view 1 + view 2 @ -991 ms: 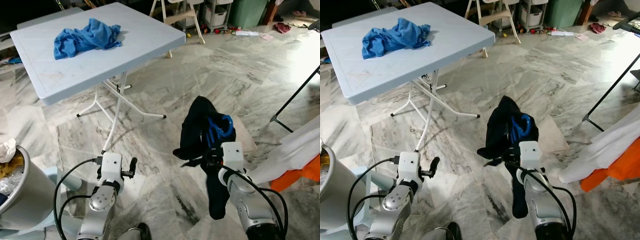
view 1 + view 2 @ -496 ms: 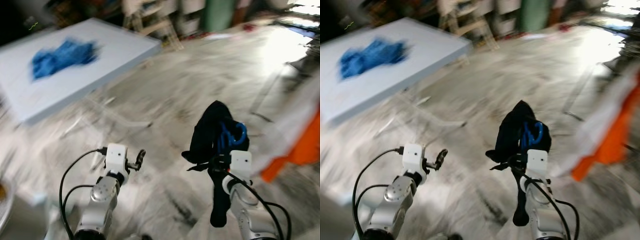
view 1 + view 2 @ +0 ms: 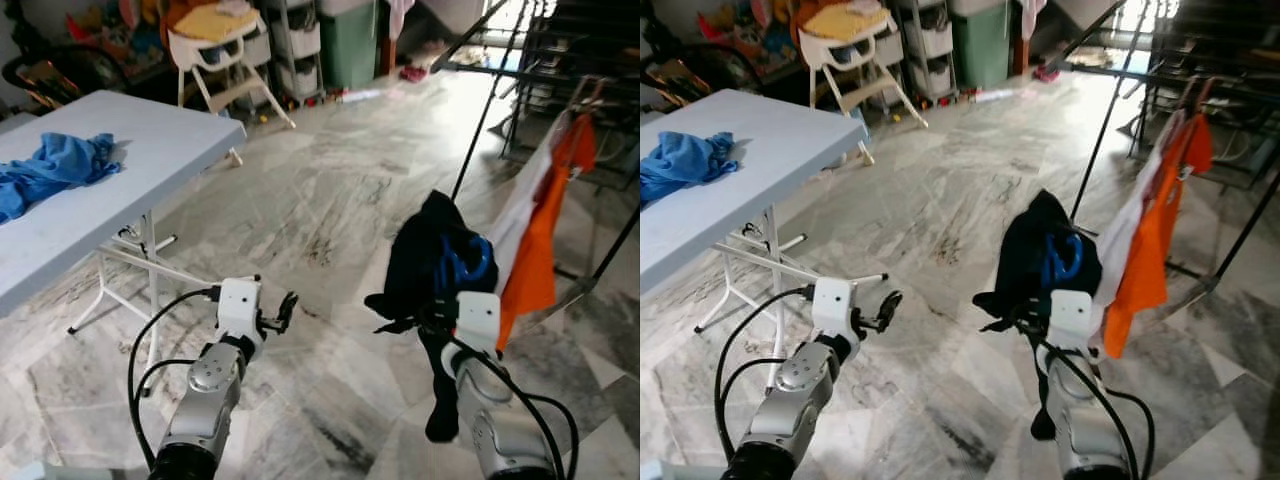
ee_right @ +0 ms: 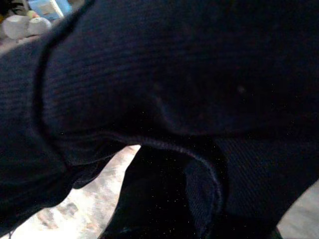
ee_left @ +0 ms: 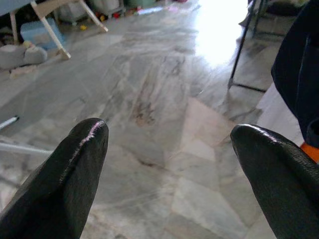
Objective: Hang hanger
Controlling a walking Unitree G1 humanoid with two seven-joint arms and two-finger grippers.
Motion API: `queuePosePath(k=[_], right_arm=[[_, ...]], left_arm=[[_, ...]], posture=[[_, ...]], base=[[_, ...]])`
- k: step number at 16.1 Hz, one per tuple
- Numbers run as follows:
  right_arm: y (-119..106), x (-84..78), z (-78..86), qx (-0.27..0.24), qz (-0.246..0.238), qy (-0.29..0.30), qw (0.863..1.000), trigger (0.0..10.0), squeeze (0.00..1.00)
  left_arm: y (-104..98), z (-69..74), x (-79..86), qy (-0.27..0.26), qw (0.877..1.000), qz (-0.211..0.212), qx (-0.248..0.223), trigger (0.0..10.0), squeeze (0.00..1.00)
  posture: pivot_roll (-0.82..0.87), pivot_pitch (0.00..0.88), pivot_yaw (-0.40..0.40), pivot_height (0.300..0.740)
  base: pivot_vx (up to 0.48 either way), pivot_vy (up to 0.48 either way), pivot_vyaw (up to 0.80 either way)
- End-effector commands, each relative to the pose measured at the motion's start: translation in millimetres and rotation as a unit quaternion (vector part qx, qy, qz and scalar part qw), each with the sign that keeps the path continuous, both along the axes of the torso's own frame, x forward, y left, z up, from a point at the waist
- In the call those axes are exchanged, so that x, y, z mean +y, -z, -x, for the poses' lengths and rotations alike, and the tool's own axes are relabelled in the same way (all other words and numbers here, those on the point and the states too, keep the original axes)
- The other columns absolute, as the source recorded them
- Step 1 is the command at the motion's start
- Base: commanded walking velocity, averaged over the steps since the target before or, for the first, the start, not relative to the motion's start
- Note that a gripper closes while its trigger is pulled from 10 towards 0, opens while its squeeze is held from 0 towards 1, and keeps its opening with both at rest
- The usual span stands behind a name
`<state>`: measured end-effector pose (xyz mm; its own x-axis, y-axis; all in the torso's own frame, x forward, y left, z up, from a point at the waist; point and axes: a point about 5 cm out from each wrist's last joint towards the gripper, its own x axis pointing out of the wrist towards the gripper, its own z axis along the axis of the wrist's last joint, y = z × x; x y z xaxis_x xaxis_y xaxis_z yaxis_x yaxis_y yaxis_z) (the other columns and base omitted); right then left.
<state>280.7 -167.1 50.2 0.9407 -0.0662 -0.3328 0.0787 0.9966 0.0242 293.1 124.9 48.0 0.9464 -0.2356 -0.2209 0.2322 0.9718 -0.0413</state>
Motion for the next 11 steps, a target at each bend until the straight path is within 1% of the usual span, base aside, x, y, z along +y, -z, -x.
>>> queuePosePath(k=[1,4,8,11], right_arm=[[-10.6,8.3,-7.4,-0.025,0.001,-0.020,0.999,10.0,0.00],[-10.8,9.2,-8.4,-0.027,0.005,-0.025,0.999,10.0,0.00],[-9.6,10.9,-8.1,-0.025,0.003,-0.027,0.999,10.0,0.00],[-8.3,9.0,-9.4,-0.022,0.002,-0.022,1.000,10.0,0.00]], left_arm=[[0.8,-0.1,5.6,-0.011,1.000,-0.003,0.001,10.0,0.00],[1.5,-0.8,4.2,-0.009,1.000,-0.001,0.002,10.0,0.00],[2.1,-2.8,5.8,-0.009,1.000,-0.002,0.004,10.0,0.00],[3.0,-3.7,5.0,-0.007,1.000,-0.001,0.005,10.0,0.00]], posture=[[-0.19,0.017,0.148,0.740],[-0.19,0.012,0.152,0.740],[-0.20,0.006,0.153,0.740],[-0.20,0.001,0.160,0.740]], base=[[0.382,0.244,0.00],[0.365,0.300,0.00],[0.361,0.310,0.48],[0.371,0.304,0.00]])
